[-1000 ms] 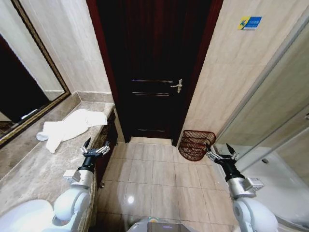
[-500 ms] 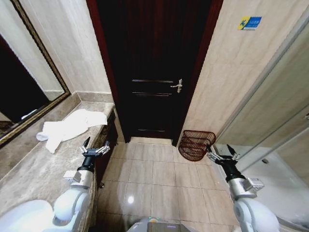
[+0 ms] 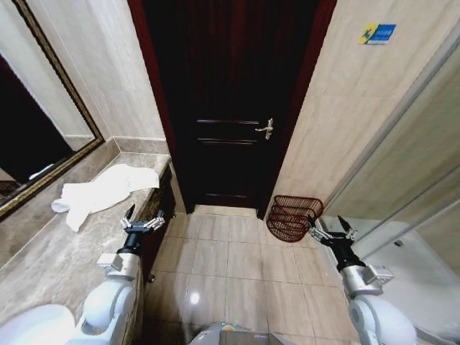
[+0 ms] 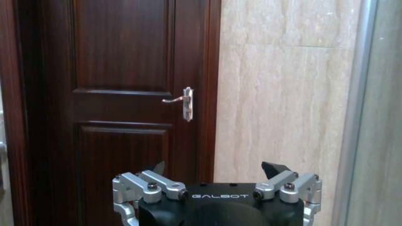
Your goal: Discard the used towel into the hamper.
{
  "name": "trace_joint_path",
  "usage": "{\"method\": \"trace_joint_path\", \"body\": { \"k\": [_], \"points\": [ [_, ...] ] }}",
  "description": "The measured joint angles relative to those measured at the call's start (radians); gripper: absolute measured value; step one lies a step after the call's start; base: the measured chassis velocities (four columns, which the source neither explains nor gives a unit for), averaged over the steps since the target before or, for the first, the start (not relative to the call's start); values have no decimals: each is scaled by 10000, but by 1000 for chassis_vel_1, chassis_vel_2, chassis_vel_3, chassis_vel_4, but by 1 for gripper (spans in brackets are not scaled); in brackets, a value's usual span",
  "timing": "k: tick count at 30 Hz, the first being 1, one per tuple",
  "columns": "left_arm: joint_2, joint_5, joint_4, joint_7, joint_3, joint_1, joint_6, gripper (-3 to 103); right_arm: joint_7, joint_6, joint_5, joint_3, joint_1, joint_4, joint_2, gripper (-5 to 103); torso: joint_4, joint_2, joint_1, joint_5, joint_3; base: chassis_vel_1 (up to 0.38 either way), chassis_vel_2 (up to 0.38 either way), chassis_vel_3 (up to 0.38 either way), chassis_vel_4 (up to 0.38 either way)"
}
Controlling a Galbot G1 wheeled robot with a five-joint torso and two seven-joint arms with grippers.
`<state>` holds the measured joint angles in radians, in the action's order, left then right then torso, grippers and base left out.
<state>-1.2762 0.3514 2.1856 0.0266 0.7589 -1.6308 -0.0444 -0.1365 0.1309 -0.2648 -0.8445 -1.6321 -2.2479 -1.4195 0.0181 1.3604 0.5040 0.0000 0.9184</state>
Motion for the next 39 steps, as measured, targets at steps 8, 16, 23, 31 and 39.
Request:
{"method": "trace_joint_path", "body": {
  "k": [8, 16, 23, 31, 39],
  "points": [
    [16, -39, -197, 7, 22, -1, -270, 100, -44, 8, 8, 37, 25, 41, -29, 100, -1, 0, -1, 0, 0, 0, 41, 46, 3],
    [10, -106, -264, 7, 25, -55, -430, 100, -72, 10, 10, 41, 36, 98, -34, 100, 0, 0, 0, 0, 0, 42, 101, 109, 33],
    [15, -117, -289, 16, 35, -31, -460, 100, -91, 10, 3, 39, 34, 106, -32, 100, 2, 0, -1, 0, 0, 60, 132, 135, 56],
    [-35, -190, -326, 350, -22, -9, -511, 100, -155, -22, -4, 32, 12, 150, -37, 100, 1, 0, -1, -1, 0, 30, 91, 93, 13],
    [-43, -271, -321, 574, 7, -1, -467, 100, -232, -36, 19, 94, 80, 196, -86, 100, -1, 1, -2, 0, 0, -85, 91, 103, -92]
  ]
}}
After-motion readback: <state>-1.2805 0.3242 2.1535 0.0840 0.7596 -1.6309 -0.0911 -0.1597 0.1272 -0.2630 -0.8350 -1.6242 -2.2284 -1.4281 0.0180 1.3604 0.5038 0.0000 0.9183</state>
